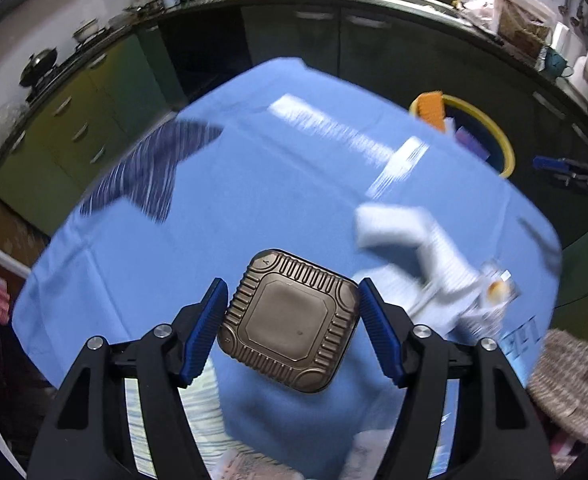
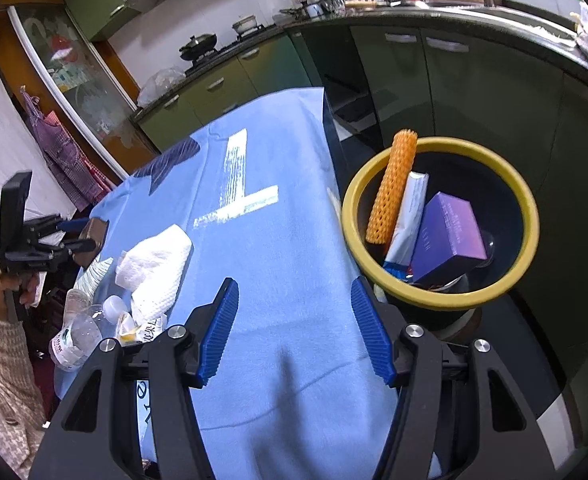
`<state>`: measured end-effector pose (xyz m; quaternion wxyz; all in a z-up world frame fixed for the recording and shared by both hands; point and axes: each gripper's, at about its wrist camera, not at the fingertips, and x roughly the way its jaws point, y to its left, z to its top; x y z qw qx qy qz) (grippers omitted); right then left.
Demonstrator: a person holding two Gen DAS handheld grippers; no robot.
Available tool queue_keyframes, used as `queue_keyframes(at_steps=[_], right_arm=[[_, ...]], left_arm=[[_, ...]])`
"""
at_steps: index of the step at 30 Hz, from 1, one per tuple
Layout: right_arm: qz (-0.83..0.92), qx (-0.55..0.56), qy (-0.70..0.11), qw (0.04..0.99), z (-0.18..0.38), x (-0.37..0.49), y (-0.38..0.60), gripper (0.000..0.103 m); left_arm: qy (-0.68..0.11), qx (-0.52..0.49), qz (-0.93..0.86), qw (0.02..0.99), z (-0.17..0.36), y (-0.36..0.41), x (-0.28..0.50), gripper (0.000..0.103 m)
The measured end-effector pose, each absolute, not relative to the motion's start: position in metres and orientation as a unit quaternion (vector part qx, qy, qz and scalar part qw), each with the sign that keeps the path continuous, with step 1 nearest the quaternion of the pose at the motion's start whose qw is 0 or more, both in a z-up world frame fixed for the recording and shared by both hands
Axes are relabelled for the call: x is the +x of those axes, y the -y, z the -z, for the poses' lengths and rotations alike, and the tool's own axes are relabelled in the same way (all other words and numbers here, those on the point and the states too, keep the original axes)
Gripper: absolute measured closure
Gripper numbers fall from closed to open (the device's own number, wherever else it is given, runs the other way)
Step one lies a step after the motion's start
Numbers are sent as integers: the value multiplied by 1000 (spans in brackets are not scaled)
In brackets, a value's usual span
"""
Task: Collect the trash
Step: 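Carry the brown tray over the bin and open the left tool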
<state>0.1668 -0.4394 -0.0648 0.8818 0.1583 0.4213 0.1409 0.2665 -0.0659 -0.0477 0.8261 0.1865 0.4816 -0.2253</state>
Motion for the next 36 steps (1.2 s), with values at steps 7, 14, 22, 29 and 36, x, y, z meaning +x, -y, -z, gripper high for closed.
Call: queue_keyframes(at_steps=[7,14,22,29,36], right_arm=[[-115,159,-395,897,47,134,471,44],[-98,182,-363,909,39,96,509,41],[-85,229,-347,905,51,75,550,41],[-74,266,-342,898,67,67,579,41],[-77,280,-341,894,72,68,583,41]], left_arm=[[-466,211,278,813,11,154,278,39],[-475,230,332,782,15,275,293,39],[-499,240,361,751,55,402,319,39],[-550,236,336,728,104,472,363,39],[-563,244,312,725,132,503,387,27]])
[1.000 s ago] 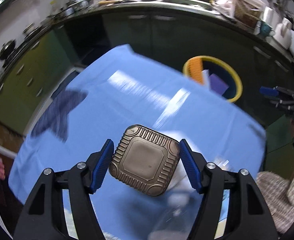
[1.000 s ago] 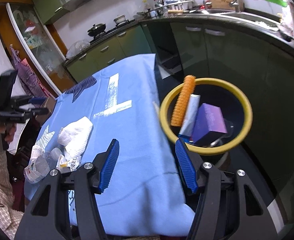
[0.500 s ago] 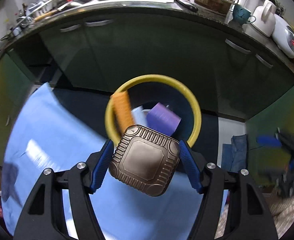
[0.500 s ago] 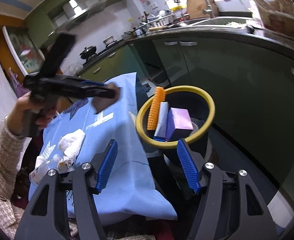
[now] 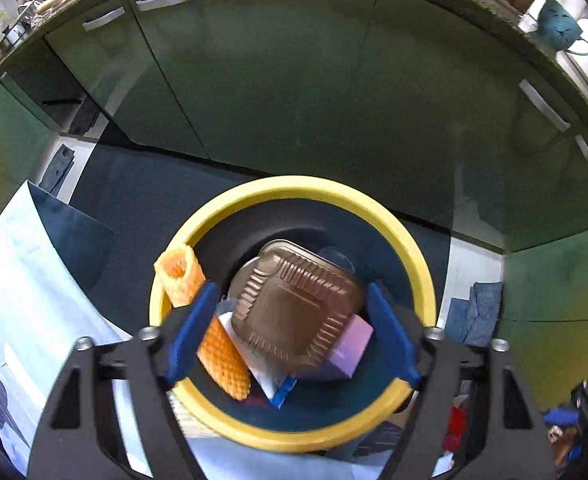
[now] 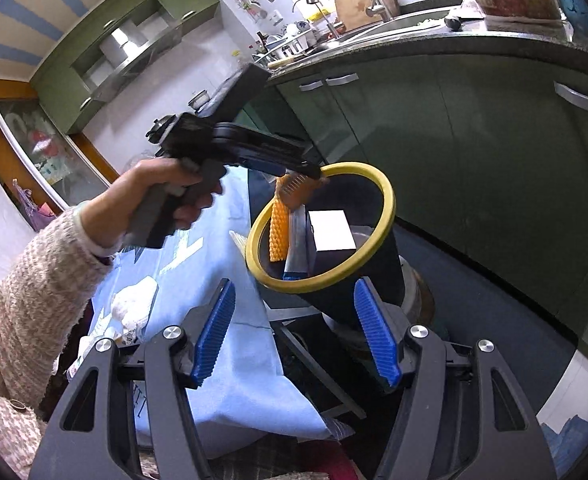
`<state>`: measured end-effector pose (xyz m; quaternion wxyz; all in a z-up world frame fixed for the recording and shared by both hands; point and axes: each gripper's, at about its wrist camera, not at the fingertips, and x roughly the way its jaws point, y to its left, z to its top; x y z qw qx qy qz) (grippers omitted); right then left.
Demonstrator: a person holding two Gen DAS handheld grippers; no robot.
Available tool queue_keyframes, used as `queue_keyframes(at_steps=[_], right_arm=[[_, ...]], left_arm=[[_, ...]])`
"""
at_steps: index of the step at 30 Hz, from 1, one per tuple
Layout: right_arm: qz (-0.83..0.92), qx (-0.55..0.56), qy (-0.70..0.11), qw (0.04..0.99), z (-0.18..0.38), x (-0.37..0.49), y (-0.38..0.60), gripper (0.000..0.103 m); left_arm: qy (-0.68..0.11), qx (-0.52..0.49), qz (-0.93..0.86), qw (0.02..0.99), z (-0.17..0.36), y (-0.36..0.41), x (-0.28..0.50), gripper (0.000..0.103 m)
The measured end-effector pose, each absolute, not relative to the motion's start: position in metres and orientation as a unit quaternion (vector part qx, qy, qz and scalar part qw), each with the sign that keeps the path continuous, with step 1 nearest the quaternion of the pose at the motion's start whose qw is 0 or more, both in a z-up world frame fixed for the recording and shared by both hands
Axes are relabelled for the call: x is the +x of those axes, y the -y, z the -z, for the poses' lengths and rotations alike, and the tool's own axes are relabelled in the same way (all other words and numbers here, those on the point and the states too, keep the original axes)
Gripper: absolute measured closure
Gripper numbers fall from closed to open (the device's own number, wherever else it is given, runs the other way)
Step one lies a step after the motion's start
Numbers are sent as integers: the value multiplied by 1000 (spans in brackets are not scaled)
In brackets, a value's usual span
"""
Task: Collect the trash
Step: 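Carry the brown tray over the bin and open the left tool, then grasp the white paper towel with the right tool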
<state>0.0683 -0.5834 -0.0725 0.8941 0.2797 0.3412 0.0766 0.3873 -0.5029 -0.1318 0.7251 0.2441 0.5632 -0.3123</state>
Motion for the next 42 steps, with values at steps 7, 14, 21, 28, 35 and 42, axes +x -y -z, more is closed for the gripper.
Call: queue_keyframes(at_steps=[7,14,21,28,35,42], right_arm=[[-93,270,-342,895,68,74,571,41],[-141,234,-357,893,60,89,526,37],[-240,162,-390,874,48,116,434,37],[-306,102,-434,841,43,163,335,37],[-314,43,-477,820,59,214,255,37],[-298,9,-510,807,81,247,212,37]], left_arm=[[-516,230,335,754,79,470,364,26],[-429,168,353,814,-26,355,304,19],[-355,81,301,882,-77,193,256,13],[-248,18,168,954,-60,40,210,11],[-195,-37,49,979,-25,-60,199,9],[-167,-100,16,981,9,-105,210,9]])
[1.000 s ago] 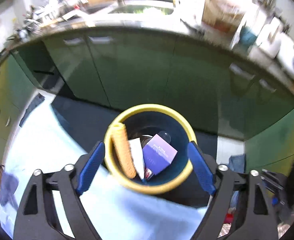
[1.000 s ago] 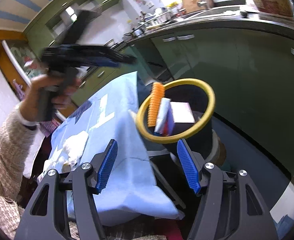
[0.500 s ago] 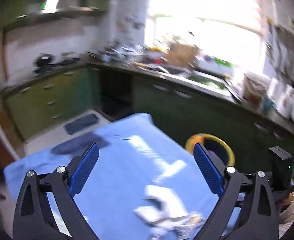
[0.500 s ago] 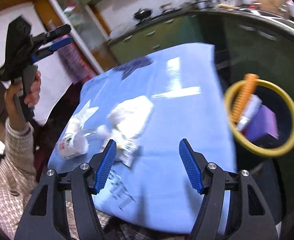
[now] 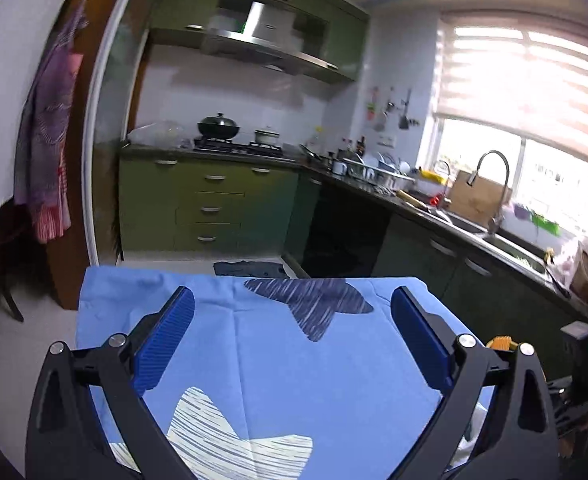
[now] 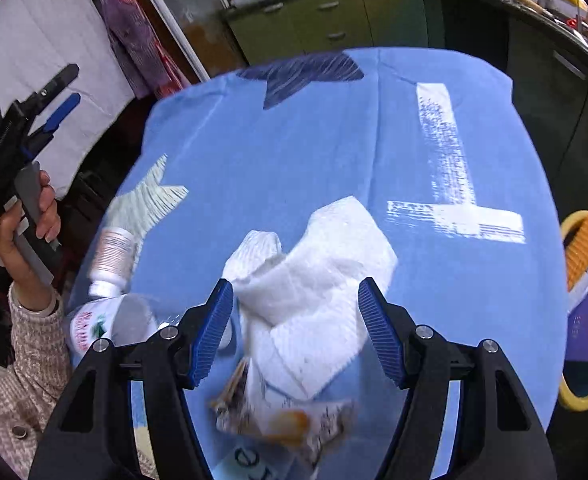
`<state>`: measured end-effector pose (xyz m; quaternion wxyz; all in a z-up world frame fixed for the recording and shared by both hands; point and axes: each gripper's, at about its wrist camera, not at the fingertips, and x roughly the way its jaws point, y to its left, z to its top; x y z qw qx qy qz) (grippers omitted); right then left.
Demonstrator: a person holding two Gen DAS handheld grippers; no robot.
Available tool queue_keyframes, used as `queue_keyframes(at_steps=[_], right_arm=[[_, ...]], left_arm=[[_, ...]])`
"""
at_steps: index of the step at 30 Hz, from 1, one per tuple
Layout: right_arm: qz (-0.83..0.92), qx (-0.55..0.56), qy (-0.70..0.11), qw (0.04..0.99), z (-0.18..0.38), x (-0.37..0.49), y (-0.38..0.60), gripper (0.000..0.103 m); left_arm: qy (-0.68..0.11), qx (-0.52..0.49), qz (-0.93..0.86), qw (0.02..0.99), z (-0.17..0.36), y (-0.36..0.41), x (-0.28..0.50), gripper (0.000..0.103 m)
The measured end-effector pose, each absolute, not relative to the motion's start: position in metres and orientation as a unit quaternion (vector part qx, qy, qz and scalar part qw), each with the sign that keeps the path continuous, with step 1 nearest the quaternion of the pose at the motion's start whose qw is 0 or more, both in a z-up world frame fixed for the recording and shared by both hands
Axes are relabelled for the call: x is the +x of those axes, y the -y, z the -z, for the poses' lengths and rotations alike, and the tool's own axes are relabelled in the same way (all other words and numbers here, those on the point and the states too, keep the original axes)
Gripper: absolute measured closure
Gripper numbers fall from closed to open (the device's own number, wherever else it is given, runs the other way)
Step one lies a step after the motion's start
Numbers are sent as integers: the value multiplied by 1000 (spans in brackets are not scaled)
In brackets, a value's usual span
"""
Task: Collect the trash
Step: 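Grasp the white paper towel with the right tool, then carry the paper towel over the bin and open the right tool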
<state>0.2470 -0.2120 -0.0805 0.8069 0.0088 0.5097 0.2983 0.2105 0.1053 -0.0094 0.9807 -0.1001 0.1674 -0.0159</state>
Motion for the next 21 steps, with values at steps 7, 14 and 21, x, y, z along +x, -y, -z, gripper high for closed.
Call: queue_keyframes(at_steps=[7,14,21], right_arm=[[-283,-23,-515,809,92,257,200,94],[-295,9,-467,833,56,249,211,96],[-279,38,-403,871,-2,234,253,96]], left_arm=[[-163,-126,15,979,17,-112,212,8],[-171,-139,17,975,25,-121,211,8],[-169,-125,15,978,27,-116,210,8]])
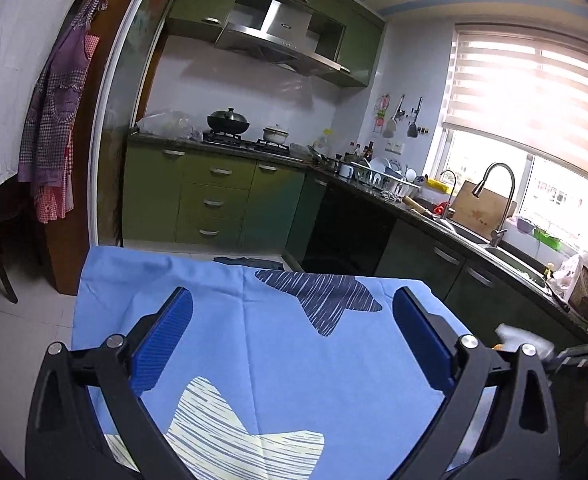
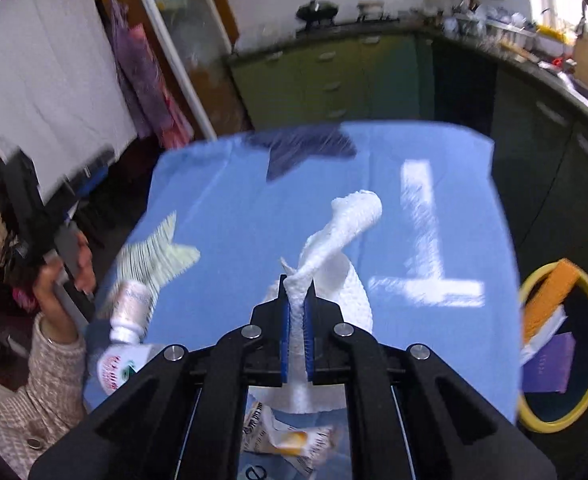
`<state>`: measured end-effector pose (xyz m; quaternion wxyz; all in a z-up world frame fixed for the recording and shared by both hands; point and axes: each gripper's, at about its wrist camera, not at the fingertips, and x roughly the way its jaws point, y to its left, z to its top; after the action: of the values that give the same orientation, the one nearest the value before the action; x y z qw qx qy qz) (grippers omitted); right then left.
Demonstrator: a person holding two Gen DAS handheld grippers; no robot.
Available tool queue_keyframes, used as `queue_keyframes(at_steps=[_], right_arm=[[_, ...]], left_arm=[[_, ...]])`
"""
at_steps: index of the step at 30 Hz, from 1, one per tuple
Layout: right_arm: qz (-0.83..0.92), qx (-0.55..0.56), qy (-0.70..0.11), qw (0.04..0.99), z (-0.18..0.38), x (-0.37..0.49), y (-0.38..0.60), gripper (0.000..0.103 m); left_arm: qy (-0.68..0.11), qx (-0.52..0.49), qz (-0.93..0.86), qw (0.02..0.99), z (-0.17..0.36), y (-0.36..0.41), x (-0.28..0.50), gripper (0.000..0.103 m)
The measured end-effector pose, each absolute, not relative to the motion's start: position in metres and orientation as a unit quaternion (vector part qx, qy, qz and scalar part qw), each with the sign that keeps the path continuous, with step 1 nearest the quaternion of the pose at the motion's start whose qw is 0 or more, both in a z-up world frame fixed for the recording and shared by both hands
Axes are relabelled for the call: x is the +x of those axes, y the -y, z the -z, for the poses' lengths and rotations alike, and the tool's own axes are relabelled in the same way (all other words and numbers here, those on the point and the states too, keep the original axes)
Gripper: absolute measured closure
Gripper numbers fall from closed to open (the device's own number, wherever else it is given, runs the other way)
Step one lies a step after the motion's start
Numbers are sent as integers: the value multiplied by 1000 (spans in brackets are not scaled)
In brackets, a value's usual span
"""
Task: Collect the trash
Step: 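Carry the paper towel over the bin and open the right tool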
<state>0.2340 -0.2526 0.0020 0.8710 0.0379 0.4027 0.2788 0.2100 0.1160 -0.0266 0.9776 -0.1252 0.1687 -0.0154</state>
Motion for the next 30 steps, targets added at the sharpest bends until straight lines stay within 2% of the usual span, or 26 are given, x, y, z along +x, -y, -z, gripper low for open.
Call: queue_keyframes(at_steps=[6,13,18,25,28,29,30], right_arm=[[-213,57,-364,905,-38,227,317,96],[-112,74,-358,924,-46,230,403,96],[-40,80,-377,922,-25,241,453,96],[16,103,-429,897,34,271,503,96],[29,107,-450,886,59,285,512,91],[39,109,-455,883,66,290,515,79],[46,111,-456,882,71,292,518,72]], left_arm=[[-169,-125,14,978,27,-115,209,8],[-170,-124,14,977,29,-115,208,8],[-172,-120,14,978,31,-115,208,8],[-180,-112,15,977,33,-113,211,8],[-181,-111,16,977,32,-111,211,8],[-181,-111,16,977,32,-111,211,8],[-181,-111,17,977,32,-111,211,8]])
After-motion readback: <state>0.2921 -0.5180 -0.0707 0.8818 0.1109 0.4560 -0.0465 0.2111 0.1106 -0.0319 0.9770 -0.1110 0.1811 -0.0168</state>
